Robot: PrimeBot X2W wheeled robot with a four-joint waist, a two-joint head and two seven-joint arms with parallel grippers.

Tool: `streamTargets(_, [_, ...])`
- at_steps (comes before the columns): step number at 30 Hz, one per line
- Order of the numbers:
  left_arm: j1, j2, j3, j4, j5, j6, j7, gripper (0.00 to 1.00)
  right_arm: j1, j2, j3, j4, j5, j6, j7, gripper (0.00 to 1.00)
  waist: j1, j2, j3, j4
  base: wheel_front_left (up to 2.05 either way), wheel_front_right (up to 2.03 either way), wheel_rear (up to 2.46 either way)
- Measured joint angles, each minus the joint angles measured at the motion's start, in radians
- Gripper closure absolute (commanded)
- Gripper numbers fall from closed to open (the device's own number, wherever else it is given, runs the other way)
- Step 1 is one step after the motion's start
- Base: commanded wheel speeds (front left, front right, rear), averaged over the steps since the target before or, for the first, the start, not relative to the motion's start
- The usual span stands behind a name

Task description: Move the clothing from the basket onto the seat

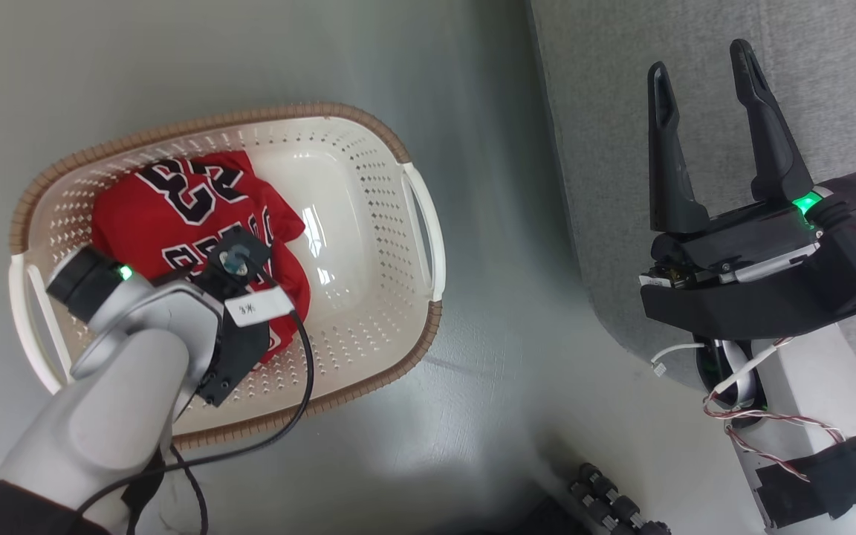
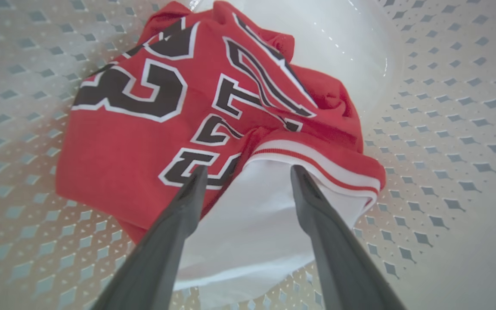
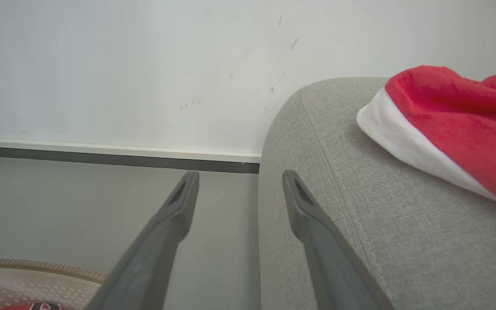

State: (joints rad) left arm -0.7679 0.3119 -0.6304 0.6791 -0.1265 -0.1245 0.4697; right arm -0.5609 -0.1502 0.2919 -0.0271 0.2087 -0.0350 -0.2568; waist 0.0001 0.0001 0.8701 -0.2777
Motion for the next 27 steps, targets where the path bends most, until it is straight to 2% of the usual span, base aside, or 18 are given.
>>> streamTargets(9, [-0.025,-0.022,0.014,0.023,-0.05,0.0,0.014,0.0,0.0,-0.003,-0.008,-0.017,-0.01,0.003,0.0,0.0,0.0,-0.0002,0.04,-0.001,0.0,0.0,0.0])
streamTargets(24, [-0.049,-0.05,0.009,0.065,-0.074,0.0,0.014,0.0,0.001,-0.016,-0.02,-0.034,-0.025,0.01,0.0,0.0,-0.0002,-0.0002,0.068,0.011,0.0,0.0,0.0])
streamTargets(25, [-0.049,-0.05,0.006,0.065,-0.075,0.0,0.012,0.55,0.001,-0.016,-0.02,-0.034,-0.025,0.01,0.0,0.0,-0.0002,-0.0002,0.069,0.012,0.0,0.0,0.0])
streamTargets(26, [-0.049,-0.049,0.002,0.065,-0.076,0.0,0.006,1.0,0.001,-0.016,-0.02,-0.035,-0.025,0.01,0.0,0.0,-0.0002,-0.0002,0.069,0.013,0.0,0.0,0.0])
streamTargets(27, [-0.049,-0.049,-0.002,0.065,-0.077,0.0,0.002,1.0,0.001,-0.016,-0.02,-0.035,-0.025,0.011,0.0,0.0,-0.0002,-0.0002,0.069,0.014,0.0,0.0,0.0])
